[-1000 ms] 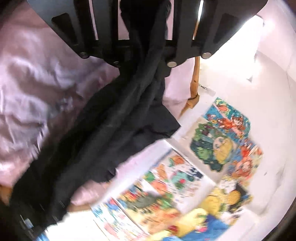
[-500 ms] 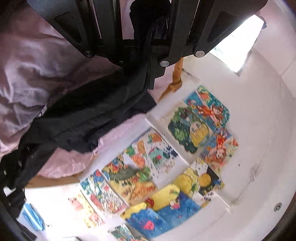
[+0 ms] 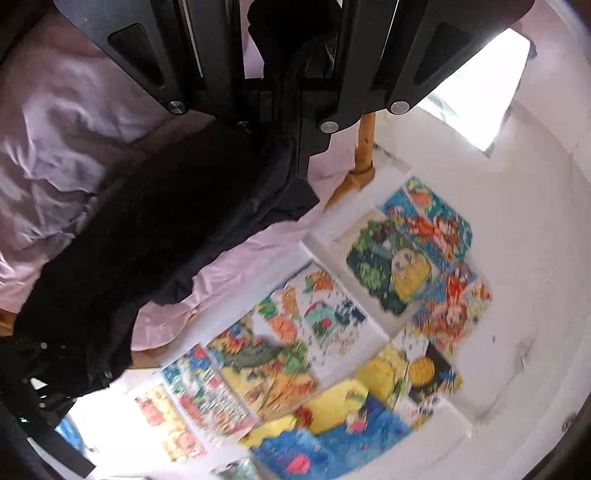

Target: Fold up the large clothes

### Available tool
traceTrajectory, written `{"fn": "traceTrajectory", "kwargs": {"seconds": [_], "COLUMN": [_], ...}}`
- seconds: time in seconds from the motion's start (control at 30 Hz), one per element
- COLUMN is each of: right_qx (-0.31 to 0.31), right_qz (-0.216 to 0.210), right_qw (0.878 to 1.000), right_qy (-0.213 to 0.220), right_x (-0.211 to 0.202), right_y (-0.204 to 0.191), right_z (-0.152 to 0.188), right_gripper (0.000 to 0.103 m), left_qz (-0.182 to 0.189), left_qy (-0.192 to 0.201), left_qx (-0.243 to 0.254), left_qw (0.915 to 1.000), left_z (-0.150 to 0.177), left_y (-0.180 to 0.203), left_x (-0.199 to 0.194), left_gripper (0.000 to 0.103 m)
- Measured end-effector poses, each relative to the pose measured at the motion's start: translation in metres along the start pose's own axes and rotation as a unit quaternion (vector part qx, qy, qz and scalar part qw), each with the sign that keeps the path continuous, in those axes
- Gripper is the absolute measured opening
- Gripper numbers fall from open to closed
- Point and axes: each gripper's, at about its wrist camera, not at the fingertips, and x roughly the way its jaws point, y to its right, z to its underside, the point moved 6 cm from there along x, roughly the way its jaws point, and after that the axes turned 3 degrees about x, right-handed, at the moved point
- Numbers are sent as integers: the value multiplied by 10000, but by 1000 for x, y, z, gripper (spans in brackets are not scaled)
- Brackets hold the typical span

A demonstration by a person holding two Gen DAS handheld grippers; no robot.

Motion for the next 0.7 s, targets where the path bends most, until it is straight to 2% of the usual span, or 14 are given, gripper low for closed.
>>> {"fn": "traceTrajectory", "kwargs": {"seconds": [0.3, 0.57, 0.7], "right_qx": [-379, -361, -106], "right_qz": [340, 753, 821], "right_qw": [9987, 9965, 9966], "right_qy": [-75, -83, -40], "right_x": [77, 159, 195], "right_y": [25, 48, 59], "right_z": [-44, -55, -54], "right_gripper": [15, 22, 23], "left_qz": [-79, -10, 143], "left_qy": [-661, -1093, -1301], "left_qx": [-480, -406, -502], "left_qw": [9966, 9932, 9901], "left_z": [-23, -36, -33], "left_y": [-37, -51, -50], "left_x": [91, 190, 242], "left_gripper": [7, 7, 7]}}
